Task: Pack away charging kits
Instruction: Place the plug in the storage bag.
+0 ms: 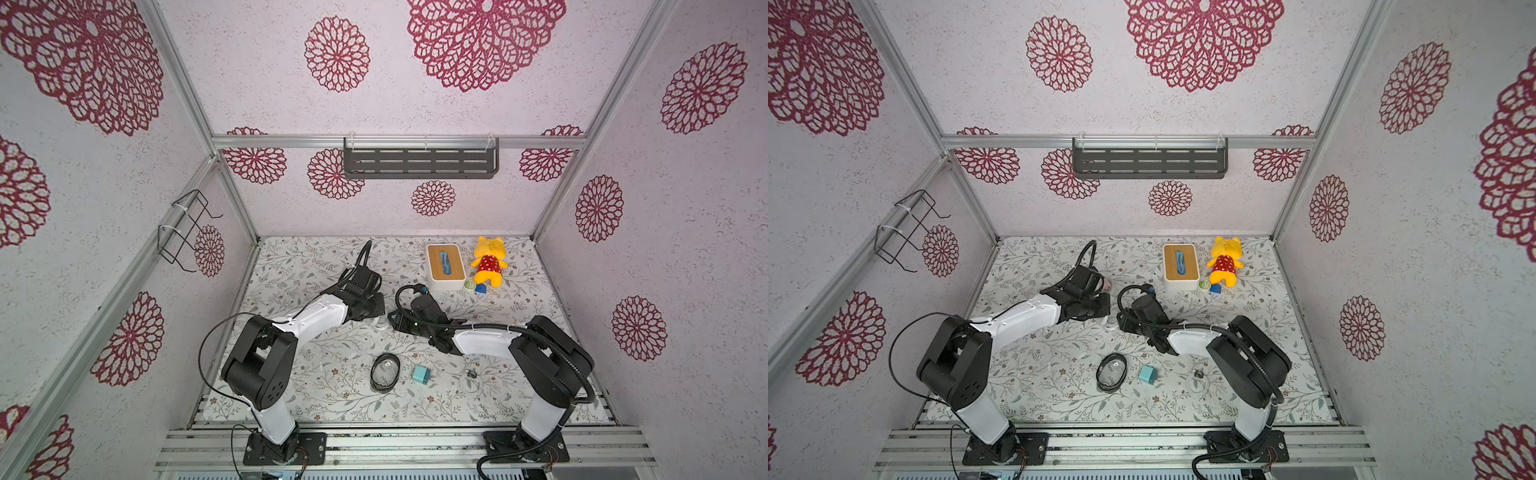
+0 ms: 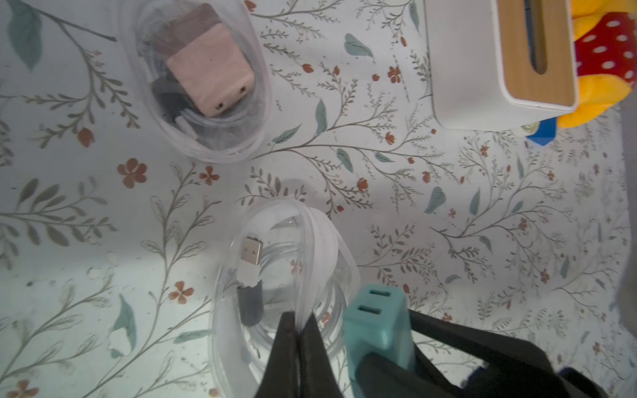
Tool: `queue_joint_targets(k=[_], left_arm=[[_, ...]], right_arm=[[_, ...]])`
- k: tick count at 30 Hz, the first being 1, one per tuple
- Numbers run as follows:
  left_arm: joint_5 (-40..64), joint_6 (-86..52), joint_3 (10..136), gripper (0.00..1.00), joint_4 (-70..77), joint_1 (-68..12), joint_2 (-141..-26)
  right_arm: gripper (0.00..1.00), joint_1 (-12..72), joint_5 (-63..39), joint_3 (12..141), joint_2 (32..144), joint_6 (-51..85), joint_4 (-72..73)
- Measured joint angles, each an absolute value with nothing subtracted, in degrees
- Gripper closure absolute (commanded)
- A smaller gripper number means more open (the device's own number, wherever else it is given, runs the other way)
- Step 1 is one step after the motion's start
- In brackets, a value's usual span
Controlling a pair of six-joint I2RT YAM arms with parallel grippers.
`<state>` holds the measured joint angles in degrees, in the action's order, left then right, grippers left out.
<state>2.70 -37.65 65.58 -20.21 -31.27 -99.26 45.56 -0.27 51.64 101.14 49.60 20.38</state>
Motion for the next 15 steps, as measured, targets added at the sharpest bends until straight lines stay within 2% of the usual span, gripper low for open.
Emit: queue_joint_targets(k=[15], left_arm=[[4.69,-37.93,65.56,1.0,-17.85,-31.46,-99.26]], right_arm=[[0.89,45.58,1.76,52.56,99.02,49.54,17.98]])
